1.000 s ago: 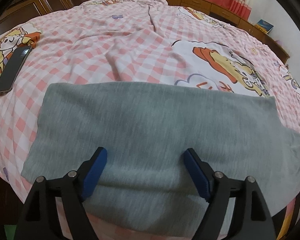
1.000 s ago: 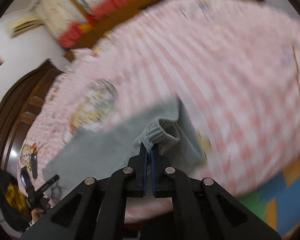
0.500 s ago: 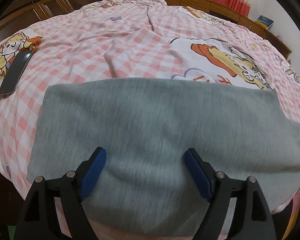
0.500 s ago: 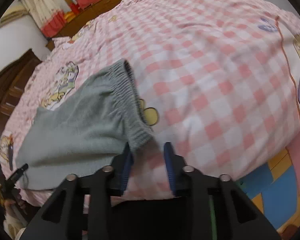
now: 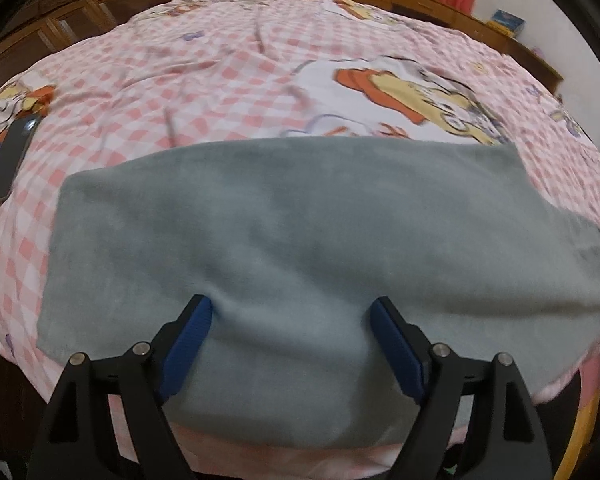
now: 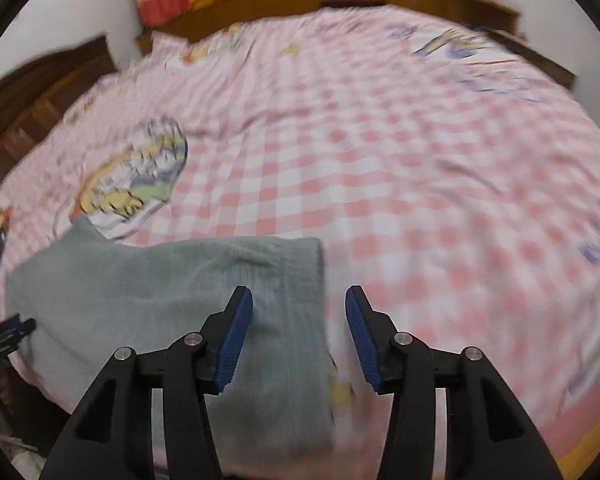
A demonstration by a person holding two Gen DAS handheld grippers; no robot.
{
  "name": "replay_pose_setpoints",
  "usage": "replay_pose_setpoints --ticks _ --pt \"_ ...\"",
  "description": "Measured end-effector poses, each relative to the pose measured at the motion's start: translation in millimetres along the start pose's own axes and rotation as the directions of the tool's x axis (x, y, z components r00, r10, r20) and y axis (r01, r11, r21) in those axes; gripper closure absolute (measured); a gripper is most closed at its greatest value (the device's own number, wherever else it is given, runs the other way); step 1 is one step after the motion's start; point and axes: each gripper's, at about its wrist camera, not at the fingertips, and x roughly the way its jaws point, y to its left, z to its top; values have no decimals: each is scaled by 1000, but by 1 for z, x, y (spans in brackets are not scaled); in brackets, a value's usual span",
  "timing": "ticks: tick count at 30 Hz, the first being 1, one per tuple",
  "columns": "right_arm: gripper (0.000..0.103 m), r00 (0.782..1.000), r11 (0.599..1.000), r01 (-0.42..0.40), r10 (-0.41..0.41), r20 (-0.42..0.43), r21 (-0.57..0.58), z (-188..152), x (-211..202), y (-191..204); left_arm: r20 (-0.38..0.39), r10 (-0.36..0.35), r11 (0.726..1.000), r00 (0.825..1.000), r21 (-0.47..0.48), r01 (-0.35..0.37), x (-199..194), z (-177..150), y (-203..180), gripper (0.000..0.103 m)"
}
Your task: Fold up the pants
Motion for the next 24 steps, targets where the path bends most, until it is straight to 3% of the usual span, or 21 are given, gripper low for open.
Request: replay_pose_setpoints --ticks 2,3,4,7,8,12,15,17,19,24 --pt "59 998 1000 -9 9 -62 -4 9 30 4 -3 5 1000 1000 28 -5 0 -2 -8 18" --pt "78 998 1000 -11 10 -57 -10 9 33 7 -5 6 999 1000 32 -6 0 -3 -11 18" --pt "83 999 1000 -14 14 -42 -15 9 32 11 -9 2 999 1000 32 -2 0 -4 -12 18" --pt "83 993 995 101 -100 62 -15 8 21 16 -24 -9 1000 1000 30 10 1 -7 -16 17" --pt "83 992 993 114 -114 56 -5 10 27 13 -24 -6 999 1000 38 7 1 -8 -18 16" --pt "82 996 996 89 -90 13 21 9 46 5 -27 8 998 1000 55 -7 9 -9 -23 13" --pt "77 999 998 42 -43 14 49 8 35 -1 -30 4 998 1000 62 -2 9 -9 -23 13" --pt "75 998 997 60 -60 9 58 6 18 -3 -33 -4 998 999 60 6 8 -6 -24 13" --pt "75 995 995 96 -96 39 5 4 -5 3 -19 -25 998 1000 58 26 6 -3 -26 13" --pt "75 999 992 17 -13 33 -124 -3 -29 41 -1 -49 995 999 86 49 1 2 -40 13"
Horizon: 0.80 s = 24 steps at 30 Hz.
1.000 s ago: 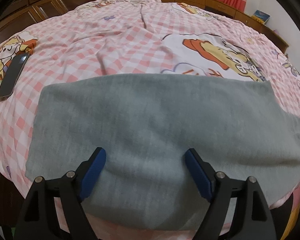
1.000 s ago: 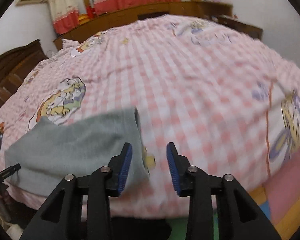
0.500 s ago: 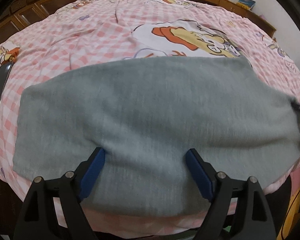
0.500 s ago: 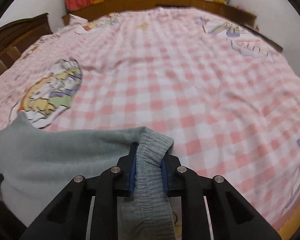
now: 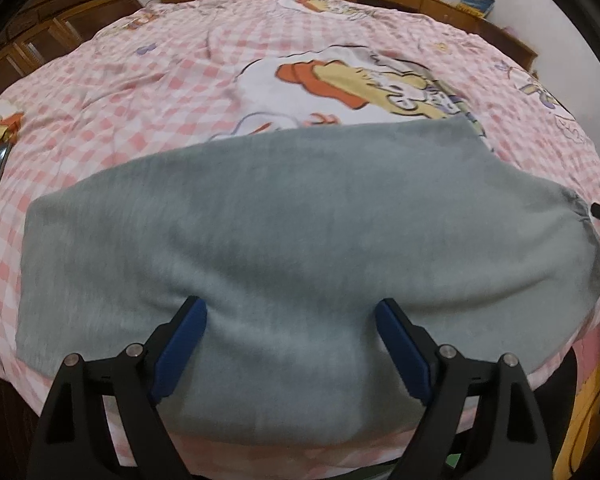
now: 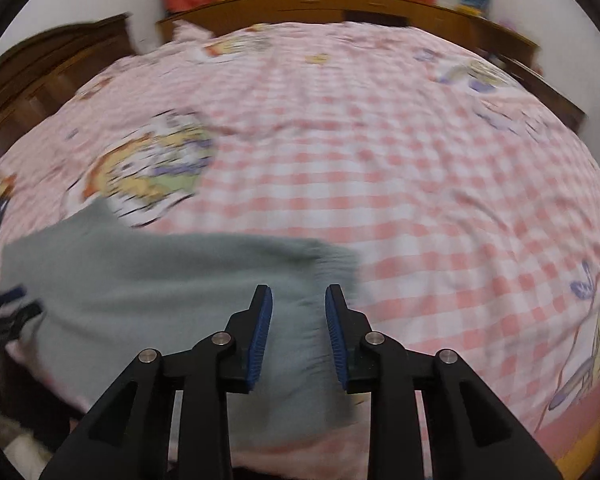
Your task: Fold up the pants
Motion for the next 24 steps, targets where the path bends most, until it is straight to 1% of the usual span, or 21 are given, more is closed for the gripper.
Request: replay_pose_setpoints --ticks 2,3,4,5,6,7,8,10,11,13,15,17,19,22,24 --pt "75 994 993 -112 111 -20 -46 0 4 30 6 -25 1000 1000 19 25 -1 1 -7 13" --pt "75 988 987 -153 152 -31 -54 -1 6 38 2 -45 999 999 24 45 0 1 -11 13" --pt "75 975 974 -217 213 -53 -63 -2 13 53 -5 -58 998 998 32 59 1 1 -15 13" --pt "75 955 954 -289 282 -91 -76 -2 25 74 -14 -65 997 998 47 65 2 0 -20 13" --pt "75 944 943 -319 307 -119 -93 -2 34 90 -18 -65 996 998 60 66 4 -2 -23 13" --pt "75 943 942 -319 304 -133 -108 -2 41 100 -20 -62 995 998 71 63 5 -3 -26 13" --pt "75 947 942 -304 285 -146 -138 -1 54 119 -18 -53 995 998 83 54 6 -5 -28 13" --pt "75 954 947 -280 256 -156 -158 0 70 138 -10 -47 994 999 96 48 7 -9 -30 13" --pt "75 965 956 -240 215 -152 -170 4 82 146 -8 -49 994 999 99 49 7 -9 -30 12" --pt "75 974 965 -201 179 -138 -168 11 100 153 -8 -54 994 998 92 55 9 -10 -29 12" --pt "75 975 971 -192 172 -142 -141 23 114 154 -6 -60 995 998 82 60 10 -11 -27 12" --pt "75 974 974 -189 171 -149 -122 31 119 154 6 -64 995 998 83 63 10 -13 -27 11" --pt "75 971 975 -195 177 -159 -105 34 116 153 16 -65 994 998 86 63 10 -15 -27 11" --pt "75 971 978 -195 183 -152 -70 29 95 147 25 -64 995 998 82 62 8 -17 -27 11" --pt "75 971 977 -204 193 -139 -67 20 74 145 22 -75 994 997 76 73 4 -16 -25 11"
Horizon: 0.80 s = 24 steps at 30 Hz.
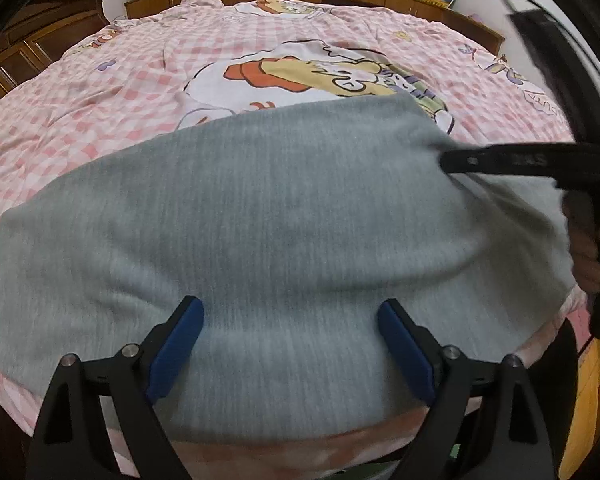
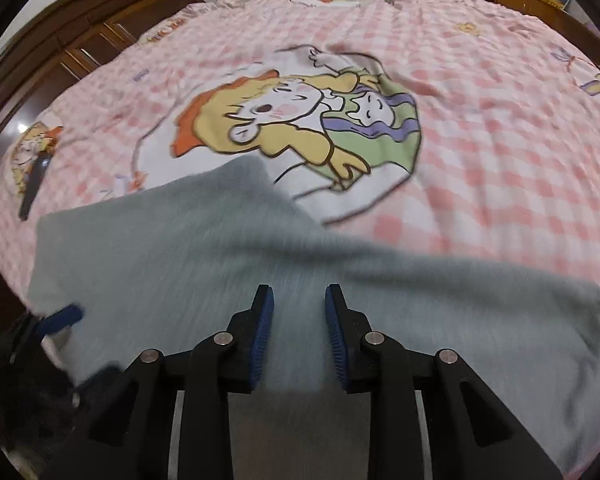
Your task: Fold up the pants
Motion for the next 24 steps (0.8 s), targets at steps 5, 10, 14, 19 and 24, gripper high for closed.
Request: replay_pose_setpoints --ticks 5,10,14,19,24 --pt "75 1000 1000 -5 5 9 -8 -37 -36 9 56 -91 996 994 8 91 -16 17 -7 11" --pt "75 999 998 -5 7 -31 68 -69 -29 3 -3 -42 996 999 81 42 14 48 -35 11" --pt "75 994 993 -26 37 -99 117 -103 -19 3 -1 34 996 999 86 -34 35 61 -43 0" --pt "75 988 981 -63 87 -126 184 -110 -16 -8 -14 23 997 1000 78 -22 40 63 -41 0" --pt "74 989 978 -50 77 -128 201 -111 -12 -6 -18 10 997 1000 83 -9 34 58 -37 0"
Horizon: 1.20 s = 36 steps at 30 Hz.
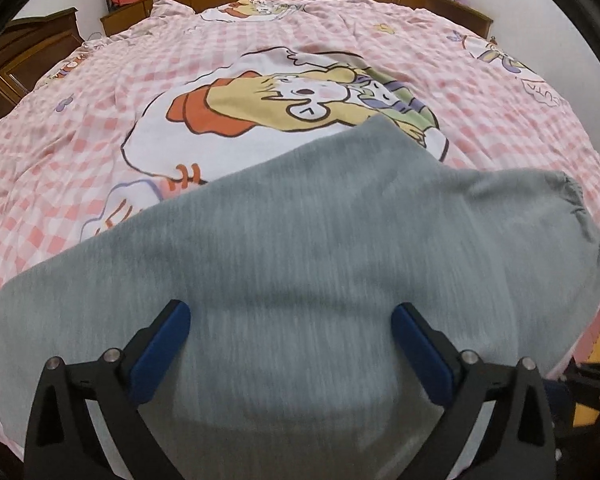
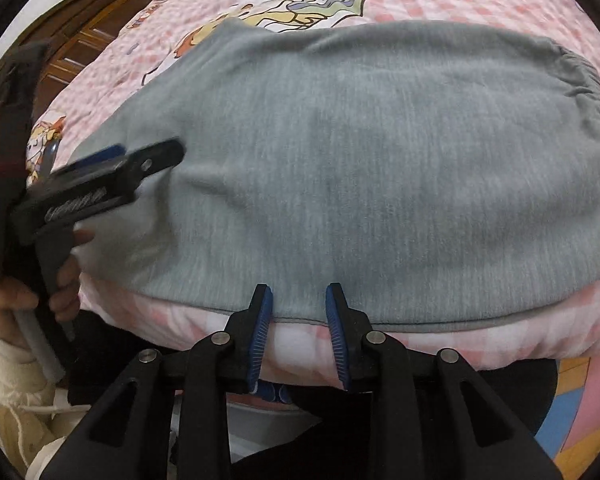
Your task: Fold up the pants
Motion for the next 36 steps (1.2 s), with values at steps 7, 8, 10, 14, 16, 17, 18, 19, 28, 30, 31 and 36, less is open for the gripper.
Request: replay_pose_setpoints --ticks 7,8,10,14,16,17,18,19,28,30,31,36 --pt "70 999 999 19 -19 26 28 -3 -5 6 23 14 1000 1000 10 -14 -31 -34 20 1" --pt "70 998 998 56 -56 29 14 -2 -10 14 26 23 1000 999 8 -24 -37 -40 27 1" --pt "69 994 995 97 -96 54 -11 -1 -18 30 36 52 999 998 5 -53 -48 -51 41 1" --pt "61 994 994 82 -76 81 -77 3 -24 60 45 92 994 995 -63 -89 -68 -73 90 1" --pt "59 994 992 86 -79 77 -97 7 -18 72 46 106 990 993 -102 -100 -72 -79 115 1" --pt "59 994 991 94 -88 67 -97 9 -13 76 43 107 988 993 -115 -102 -72 -81 125 1" --pt "59 994 991 98 -93 59 -93 11 -7 80 36 119 984 992 -138 -113 -72 -83 140 1" --pt "59 993 990 109 -105 47 -90 13 1 84 31 130 980 991 -156 -124 -72 -84 151 3" --pt "39 993 993 103 -99 69 -54 9 26 83 26 159 951 987 -272 -146 -62 -104 241 5" --pt "33 994 995 82 -78 74 -55 9 28 82 25 119 947 993 -302 -106 -56 -113 258 5" --pt "32 994 994 84 -79 77 -66 9 29 84 28 75 943 997 -327 -62 -52 -118 266 5" --pt "20 992 989 105 -96 87 -107 6 35 96 68 18 938 998 -346 6 -51 -129 273 5"
